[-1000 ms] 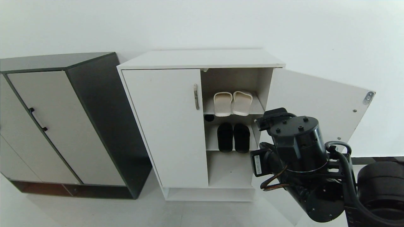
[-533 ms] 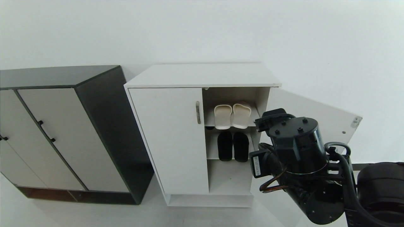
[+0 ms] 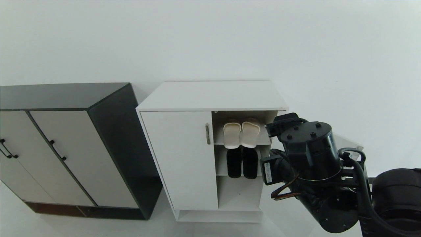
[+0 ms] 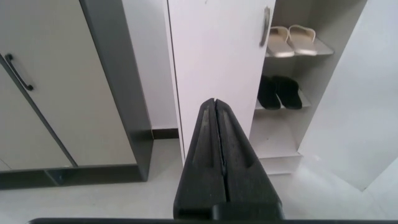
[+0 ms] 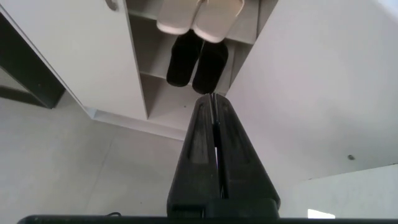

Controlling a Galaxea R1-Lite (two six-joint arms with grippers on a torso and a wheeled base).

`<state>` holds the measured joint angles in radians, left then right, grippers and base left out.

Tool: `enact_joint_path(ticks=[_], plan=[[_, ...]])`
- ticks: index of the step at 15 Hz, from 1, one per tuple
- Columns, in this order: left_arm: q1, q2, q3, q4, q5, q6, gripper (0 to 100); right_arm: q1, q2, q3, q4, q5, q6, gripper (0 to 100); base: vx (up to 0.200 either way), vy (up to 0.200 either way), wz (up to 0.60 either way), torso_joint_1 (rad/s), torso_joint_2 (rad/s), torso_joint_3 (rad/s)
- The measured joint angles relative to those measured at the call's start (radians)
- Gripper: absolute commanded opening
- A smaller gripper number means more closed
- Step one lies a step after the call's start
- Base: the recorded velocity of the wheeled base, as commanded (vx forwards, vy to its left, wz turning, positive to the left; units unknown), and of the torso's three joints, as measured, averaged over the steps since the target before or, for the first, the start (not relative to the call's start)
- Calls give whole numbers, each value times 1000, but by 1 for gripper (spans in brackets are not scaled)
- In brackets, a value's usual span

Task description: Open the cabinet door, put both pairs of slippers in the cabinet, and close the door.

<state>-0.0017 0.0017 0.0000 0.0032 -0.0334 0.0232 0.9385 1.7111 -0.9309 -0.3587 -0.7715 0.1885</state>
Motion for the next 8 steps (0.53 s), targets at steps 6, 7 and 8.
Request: enact_joint_path(ticks=[6,7,8], plan=[[0,0,0,0,0,0,0,0,0,2,0,0,1,0,0,0,0,242,-563,-321],[0,0,0,0,0,1,0,0,0,2,0,0,1,0,0,0,0,251,-598,-325],[0,0,0,0,0,0,0,0,0,4,0,0,1,0,0,0,0,271,-627,-349]])
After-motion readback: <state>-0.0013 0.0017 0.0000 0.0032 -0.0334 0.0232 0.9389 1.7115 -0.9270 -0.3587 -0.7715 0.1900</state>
